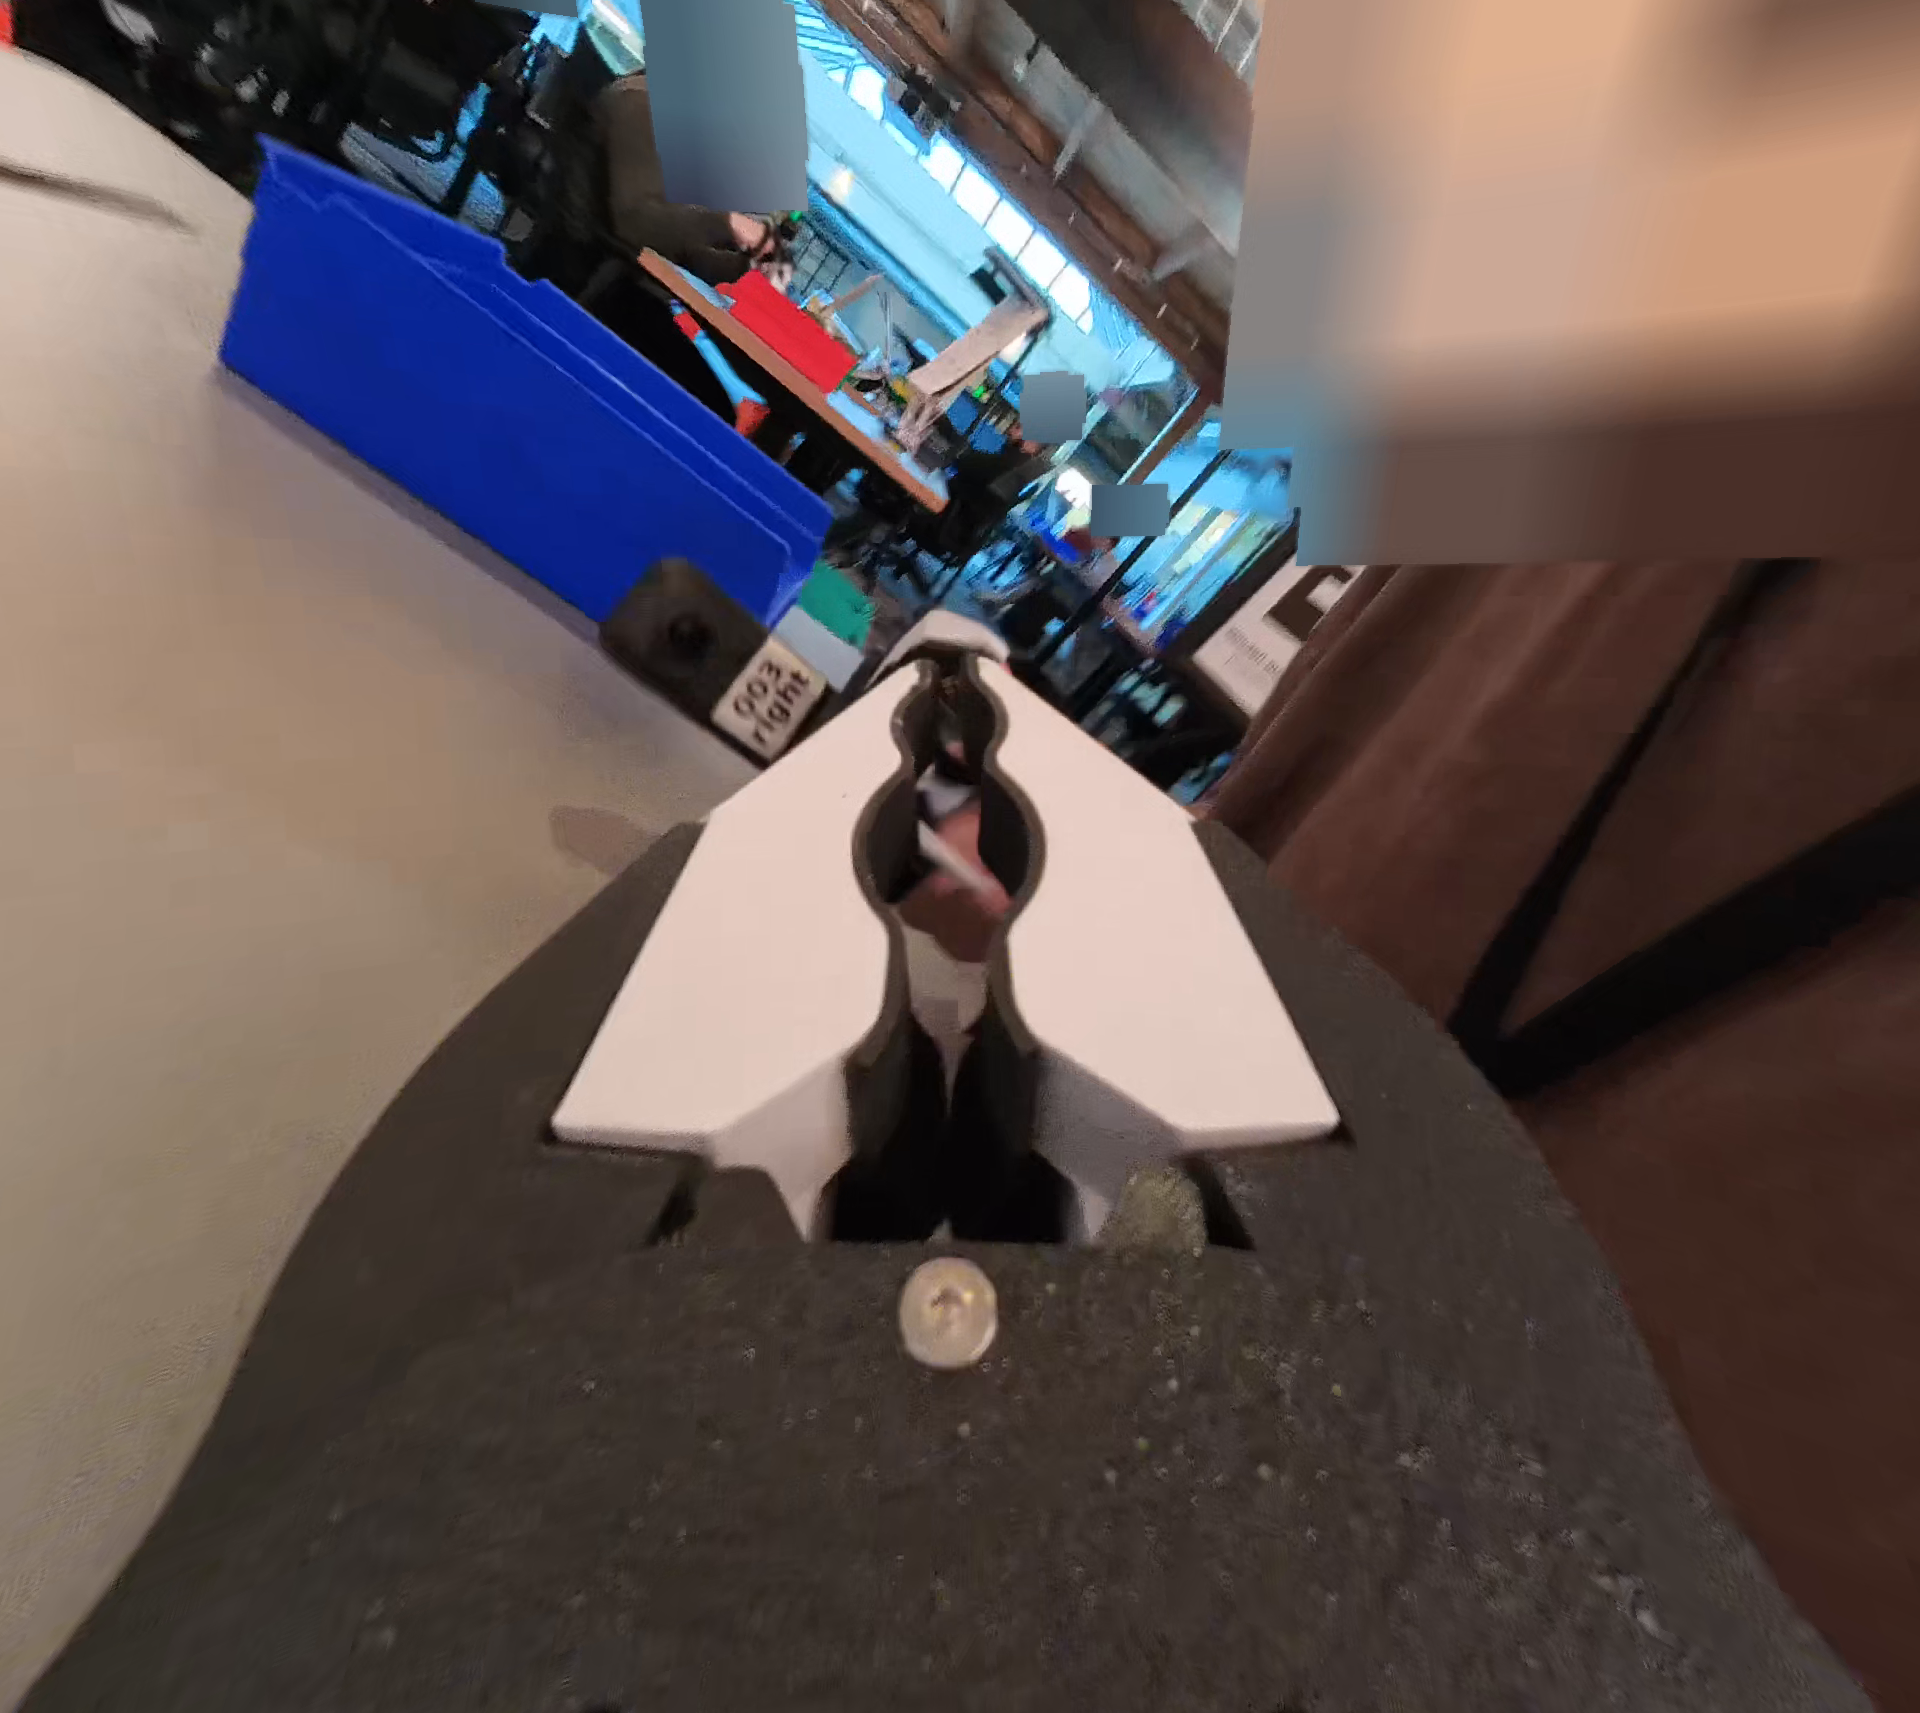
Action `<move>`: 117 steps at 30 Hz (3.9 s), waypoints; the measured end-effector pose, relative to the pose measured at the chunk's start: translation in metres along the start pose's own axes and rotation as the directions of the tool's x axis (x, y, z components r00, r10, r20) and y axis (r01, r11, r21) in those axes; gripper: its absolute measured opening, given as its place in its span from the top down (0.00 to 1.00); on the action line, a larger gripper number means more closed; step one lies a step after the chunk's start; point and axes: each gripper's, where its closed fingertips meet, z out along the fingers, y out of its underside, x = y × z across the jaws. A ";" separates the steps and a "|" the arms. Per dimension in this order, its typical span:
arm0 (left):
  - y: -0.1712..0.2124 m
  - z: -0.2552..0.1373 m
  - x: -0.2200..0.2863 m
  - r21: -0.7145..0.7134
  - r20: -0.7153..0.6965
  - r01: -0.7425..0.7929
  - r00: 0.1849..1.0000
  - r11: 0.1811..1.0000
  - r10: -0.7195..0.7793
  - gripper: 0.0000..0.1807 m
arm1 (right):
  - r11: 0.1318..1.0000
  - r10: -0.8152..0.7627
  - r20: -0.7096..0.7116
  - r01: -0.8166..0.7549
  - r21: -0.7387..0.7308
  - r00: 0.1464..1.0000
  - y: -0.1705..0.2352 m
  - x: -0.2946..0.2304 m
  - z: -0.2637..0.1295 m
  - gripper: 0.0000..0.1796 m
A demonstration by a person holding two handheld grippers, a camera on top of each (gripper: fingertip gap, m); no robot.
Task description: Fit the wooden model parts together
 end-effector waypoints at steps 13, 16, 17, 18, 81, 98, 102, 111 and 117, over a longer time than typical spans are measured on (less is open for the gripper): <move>0.017 0.004 -0.038 0.075 0.010 0.437 0.898 0.896 -0.439 0.99 | 0.154 -0.901 -0.416 0.802 -0.577 -0.126 -0.013 0.021 -0.013 0.92; 0.018 0.005 -0.038 0.092 -0.015 0.473 0.880 0.876 -0.474 1.00 | 0.195 -0.904 -0.419 0.789 -0.583 -0.087 -0.011 0.028 -0.012 0.91; 0.019 0.006 -0.037 0.086 -0.020 0.476 0.879 0.875 -0.476 1.00 | 0.208 -0.904 -0.423 0.789 -0.578 -0.071 -0.011 0.028 -0.012 0.91; 0.020 0.007 -0.037 0.080 -0.018 0.475 0.879 0.876 -0.476 1.00 | 0.214 -0.903 -0.426 0.794 -0.569 -0.062 -0.012 0.027 -0.012 0.92; -0.066 -0.159 -0.269 -0.617 0.782 0.219 0.062 0.756 0.620 0.68 | 0.595 -0.726 -0.616 0.728 -0.339 0.306 -0.097 0.069 -0.085 0.98; -0.057 -0.161 -0.269 -0.457 0.888 0.211 0.160 0.864 0.431 0.70 | 0.605 -0.737 -0.598 0.703 -0.373 0.316 -0.091 0.081 -0.075 0.98; -0.056 -0.161 -0.269 -0.448 0.892 0.215 0.174 0.868 0.418 0.70 | 0.602 -0.739 -0.597 0.705 -0.375 0.313 -0.090 0.080 -0.074 0.98; -0.058 -0.158 -0.265 -0.489 0.871 0.215 0.166 0.845 0.462 0.68 | 0.599 -0.739 -0.595 0.712 -0.366 0.316 -0.090 0.074 -0.073 0.98; -0.067 -0.145 -0.247 -0.522 0.850 0.163 0.182 0.837 0.495 0.64 | 0.572 -0.760 -0.581 0.725 -0.384 0.291 -0.083 0.065 -0.064 0.98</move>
